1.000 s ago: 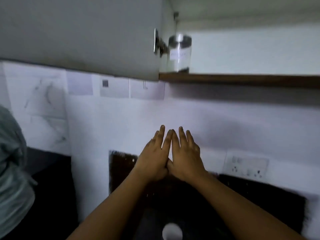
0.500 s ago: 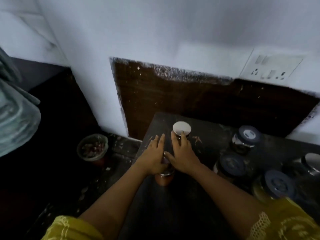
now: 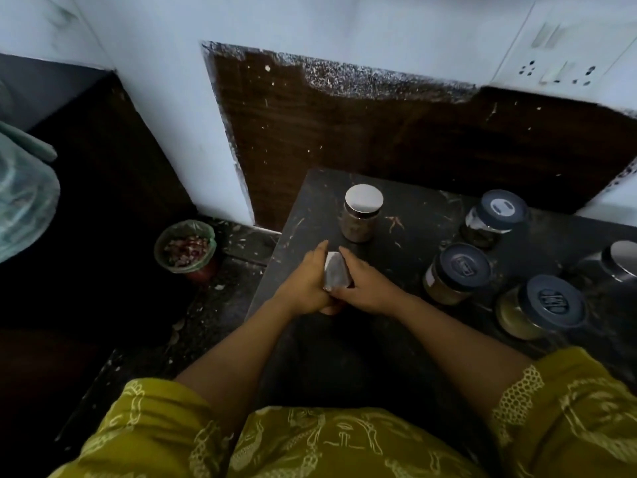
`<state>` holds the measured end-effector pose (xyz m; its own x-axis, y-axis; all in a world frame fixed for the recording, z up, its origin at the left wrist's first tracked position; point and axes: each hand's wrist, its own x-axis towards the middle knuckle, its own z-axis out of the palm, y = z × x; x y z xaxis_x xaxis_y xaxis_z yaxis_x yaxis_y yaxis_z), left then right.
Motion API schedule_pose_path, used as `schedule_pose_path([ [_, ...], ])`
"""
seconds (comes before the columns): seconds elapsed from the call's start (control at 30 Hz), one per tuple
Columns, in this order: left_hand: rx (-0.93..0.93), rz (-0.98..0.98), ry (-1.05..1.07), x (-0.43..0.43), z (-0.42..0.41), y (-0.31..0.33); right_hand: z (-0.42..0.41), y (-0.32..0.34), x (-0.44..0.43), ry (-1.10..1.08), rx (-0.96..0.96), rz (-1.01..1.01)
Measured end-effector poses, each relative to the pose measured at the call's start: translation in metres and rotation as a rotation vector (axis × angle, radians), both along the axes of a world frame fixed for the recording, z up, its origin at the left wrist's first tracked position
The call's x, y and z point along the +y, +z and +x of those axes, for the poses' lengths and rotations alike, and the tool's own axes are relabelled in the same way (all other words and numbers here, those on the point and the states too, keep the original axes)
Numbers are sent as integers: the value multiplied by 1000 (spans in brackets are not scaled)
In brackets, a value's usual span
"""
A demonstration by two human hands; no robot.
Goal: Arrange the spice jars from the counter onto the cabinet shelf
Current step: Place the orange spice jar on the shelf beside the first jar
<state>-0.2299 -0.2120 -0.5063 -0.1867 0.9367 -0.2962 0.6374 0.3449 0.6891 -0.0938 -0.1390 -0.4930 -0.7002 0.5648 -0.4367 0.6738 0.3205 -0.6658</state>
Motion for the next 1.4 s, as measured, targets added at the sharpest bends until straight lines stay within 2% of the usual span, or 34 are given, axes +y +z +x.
schedule_pose_path([
  [0.13,-131,82,130,-11,12,4,20,1,0,-97,125,-111],
  [0.23,-392,114,301,-14,14,17,34,7,0,-171,266,-194],
  [0.33,-662,139,352,-14,18,35,45,17,-2,-187,376,-311],
  [0.47,-842,189,379,-13,39,60,57,34,-13,-246,492,-340],
  [0.53,-810,276,412,-12,50,70,60,41,-19,-315,557,-300],
  [0.67,-579,461,386,-11,83,88,65,60,-23,-455,639,-117],
  [0.8,-515,449,287,-7,114,98,76,78,-21,-429,662,-56],
  [0.93,-615,460,323,-6,109,106,101,78,-25,-318,677,5],
  [1.0,-728,447,301,-6,106,113,112,81,-21,-328,724,-61],
  [1.1,-877,443,271,-6,110,121,119,91,-14,-274,766,-268],
  [1.17,-887,447,248,-8,115,124,121,98,-14,-211,768,-298],
  [1.23,-808,437,218,-9,120,125,123,105,-15,-206,756,-232],
  [1.4,-403,384,97,-12,124,137,128,111,-20,-324,742,-5],
])
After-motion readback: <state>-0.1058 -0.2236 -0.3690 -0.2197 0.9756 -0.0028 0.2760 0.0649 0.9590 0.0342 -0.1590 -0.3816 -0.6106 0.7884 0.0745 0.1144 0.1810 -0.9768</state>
